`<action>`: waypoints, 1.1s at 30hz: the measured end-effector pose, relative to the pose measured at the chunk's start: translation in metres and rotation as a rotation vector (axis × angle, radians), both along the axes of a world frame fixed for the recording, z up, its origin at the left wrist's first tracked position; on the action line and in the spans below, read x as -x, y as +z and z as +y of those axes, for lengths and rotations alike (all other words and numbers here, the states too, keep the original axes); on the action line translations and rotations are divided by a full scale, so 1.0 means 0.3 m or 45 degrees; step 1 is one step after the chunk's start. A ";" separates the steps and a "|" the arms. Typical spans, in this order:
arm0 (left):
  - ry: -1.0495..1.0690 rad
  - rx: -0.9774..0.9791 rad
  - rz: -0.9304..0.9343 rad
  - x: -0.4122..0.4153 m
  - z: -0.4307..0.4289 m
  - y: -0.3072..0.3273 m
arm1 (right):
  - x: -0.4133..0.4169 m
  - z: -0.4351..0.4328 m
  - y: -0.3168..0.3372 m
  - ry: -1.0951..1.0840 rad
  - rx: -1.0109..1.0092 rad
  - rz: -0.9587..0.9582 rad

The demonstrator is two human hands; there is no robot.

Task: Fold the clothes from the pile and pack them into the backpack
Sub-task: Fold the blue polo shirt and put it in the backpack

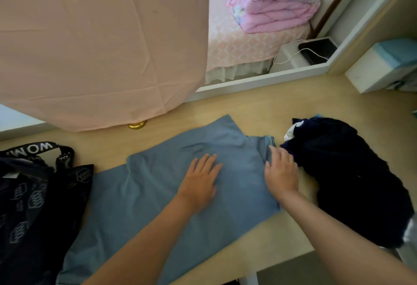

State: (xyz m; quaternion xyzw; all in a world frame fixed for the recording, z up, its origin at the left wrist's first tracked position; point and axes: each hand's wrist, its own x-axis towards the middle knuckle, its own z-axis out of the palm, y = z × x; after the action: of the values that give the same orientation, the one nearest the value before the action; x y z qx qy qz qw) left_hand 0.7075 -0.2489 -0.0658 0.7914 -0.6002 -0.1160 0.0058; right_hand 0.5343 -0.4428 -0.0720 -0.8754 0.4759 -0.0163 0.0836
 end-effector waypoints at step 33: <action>-0.567 0.411 -0.172 -0.056 -0.433 0.264 | -0.039 0.067 0.241 0.203 -0.489 -0.655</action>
State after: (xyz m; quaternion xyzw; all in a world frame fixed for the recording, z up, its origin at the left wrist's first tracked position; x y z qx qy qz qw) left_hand 0.7243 -0.3788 0.0134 0.6347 -0.7691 0.0359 0.0661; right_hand 0.5460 -0.4226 0.0004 -0.8453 0.3636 -0.1401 0.3655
